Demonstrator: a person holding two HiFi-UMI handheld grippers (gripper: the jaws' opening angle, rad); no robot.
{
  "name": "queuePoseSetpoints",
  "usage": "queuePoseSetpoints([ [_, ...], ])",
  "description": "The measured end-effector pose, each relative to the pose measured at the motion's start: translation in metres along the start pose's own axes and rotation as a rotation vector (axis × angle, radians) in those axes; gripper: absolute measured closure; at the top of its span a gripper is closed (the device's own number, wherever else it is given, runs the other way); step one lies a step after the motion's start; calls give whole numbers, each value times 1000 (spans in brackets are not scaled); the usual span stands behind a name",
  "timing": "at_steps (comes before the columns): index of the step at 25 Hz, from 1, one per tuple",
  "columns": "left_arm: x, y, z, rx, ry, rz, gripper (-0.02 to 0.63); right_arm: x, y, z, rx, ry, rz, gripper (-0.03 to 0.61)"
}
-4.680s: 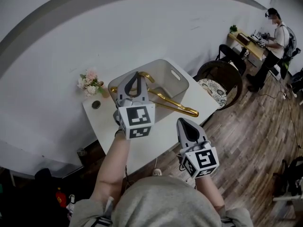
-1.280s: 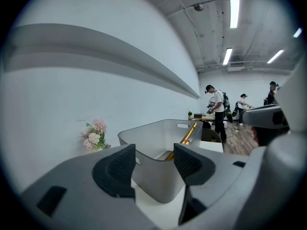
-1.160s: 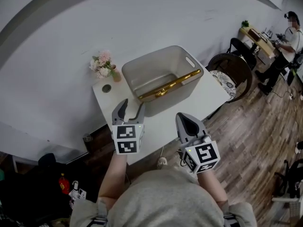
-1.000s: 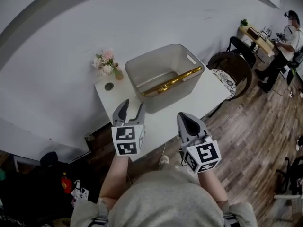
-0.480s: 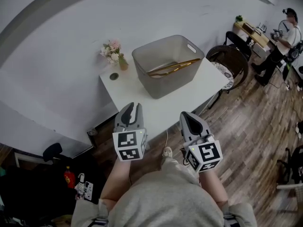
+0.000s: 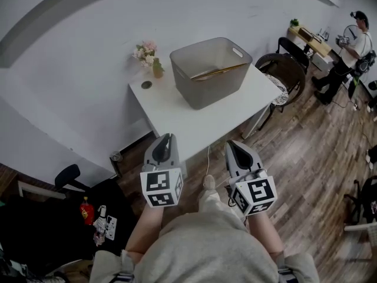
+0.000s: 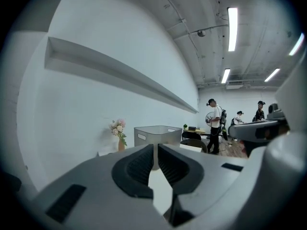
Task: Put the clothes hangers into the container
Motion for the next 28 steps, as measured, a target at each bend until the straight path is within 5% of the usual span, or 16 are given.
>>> queuePoseSetpoints([
  [14,-85,3,29,-5,-7,27,588,-43,-52,16,5,-20,-37,575],
  [28,-97,0,32,3,-10,18,588,-47,-61,18,-3,-24,-46,577],
])
Point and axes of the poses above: the fingertips, and each gripper's own axes: x forward along the fingers, y to its right, z out of its underside, the point moved 6 cm from there along -x, backward along the fingers, and after that the axes turned 2 degrees about -y, right-handed, at the moved point
